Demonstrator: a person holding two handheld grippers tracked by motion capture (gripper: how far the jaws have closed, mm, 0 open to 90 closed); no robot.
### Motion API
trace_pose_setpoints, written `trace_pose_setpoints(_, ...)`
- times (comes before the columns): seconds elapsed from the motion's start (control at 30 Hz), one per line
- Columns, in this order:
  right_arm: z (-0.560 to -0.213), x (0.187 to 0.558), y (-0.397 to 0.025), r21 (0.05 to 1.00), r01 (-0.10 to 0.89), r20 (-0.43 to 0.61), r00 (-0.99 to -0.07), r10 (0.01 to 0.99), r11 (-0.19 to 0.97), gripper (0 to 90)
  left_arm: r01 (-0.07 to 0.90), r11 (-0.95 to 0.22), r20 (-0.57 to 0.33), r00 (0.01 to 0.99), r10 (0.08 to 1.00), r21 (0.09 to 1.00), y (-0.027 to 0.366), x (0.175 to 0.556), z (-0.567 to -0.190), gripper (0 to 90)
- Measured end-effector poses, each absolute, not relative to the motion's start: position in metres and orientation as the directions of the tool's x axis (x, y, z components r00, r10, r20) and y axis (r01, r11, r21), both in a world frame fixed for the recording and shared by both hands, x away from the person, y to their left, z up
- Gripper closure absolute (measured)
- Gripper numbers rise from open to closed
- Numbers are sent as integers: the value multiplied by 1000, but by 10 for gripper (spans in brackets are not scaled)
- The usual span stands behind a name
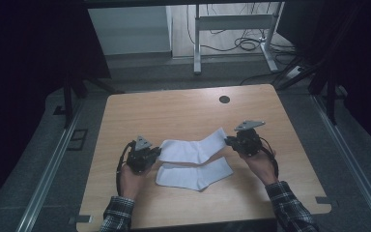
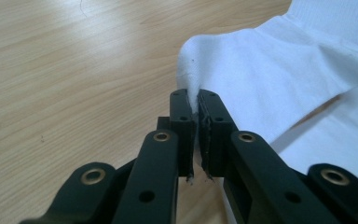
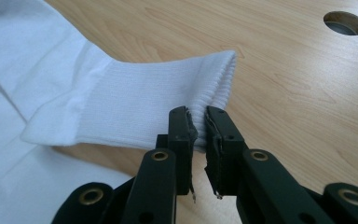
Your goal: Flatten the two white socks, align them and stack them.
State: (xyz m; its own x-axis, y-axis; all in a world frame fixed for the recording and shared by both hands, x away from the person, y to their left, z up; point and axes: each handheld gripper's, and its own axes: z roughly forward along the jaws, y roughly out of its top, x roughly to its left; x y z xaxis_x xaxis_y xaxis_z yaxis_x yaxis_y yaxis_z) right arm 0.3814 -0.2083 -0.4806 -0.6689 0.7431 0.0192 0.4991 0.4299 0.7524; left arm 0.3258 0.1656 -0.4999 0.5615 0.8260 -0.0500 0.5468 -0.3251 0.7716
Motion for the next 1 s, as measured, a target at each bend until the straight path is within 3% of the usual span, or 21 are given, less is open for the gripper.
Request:
trace_pose_setpoints(0.43, -471, 343, -212, 762, 458, 16, -720, 693, 458, 795, 539, -333, -45, 571, 819, 774, 174, 291, -493, 849)
trace_pose_setpoints(1.0, -484, 308, -205, 708, 471, 23, -760, 650, 526, 795, 552, -355, -58, 594, 802, 755, 176, 257, -499, 850)
